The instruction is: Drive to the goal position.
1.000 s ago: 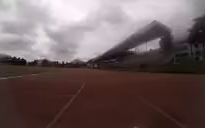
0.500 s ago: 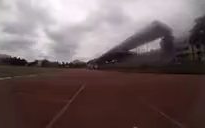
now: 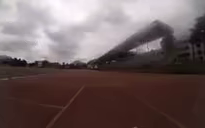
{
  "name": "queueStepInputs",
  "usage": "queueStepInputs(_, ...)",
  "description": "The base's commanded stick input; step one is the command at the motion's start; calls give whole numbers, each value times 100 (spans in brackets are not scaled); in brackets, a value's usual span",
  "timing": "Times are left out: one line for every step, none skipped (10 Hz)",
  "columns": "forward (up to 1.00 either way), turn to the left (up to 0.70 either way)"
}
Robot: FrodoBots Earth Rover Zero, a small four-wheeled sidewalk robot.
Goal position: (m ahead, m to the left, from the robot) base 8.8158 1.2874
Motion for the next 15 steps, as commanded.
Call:
queueStepInputs(67, 0)
queueStepInputs(67, 0)
queueStepInputs(67, 0)
queueStepInputs(67, 0)
queueStepInputs(67, 0)
queueStepInputs(67, 0)
queueStepInputs(67, 0)
queueStepInputs(67, 0)
queueStepInputs(67, 0)
queueStepInputs(67, 0)
queueStepInputs(67, 0)
queueStepInputs(67, 0)
queueStepInputs(67, 0)
queueStepInputs(67, 0)
queueStepInputs(67, 0)
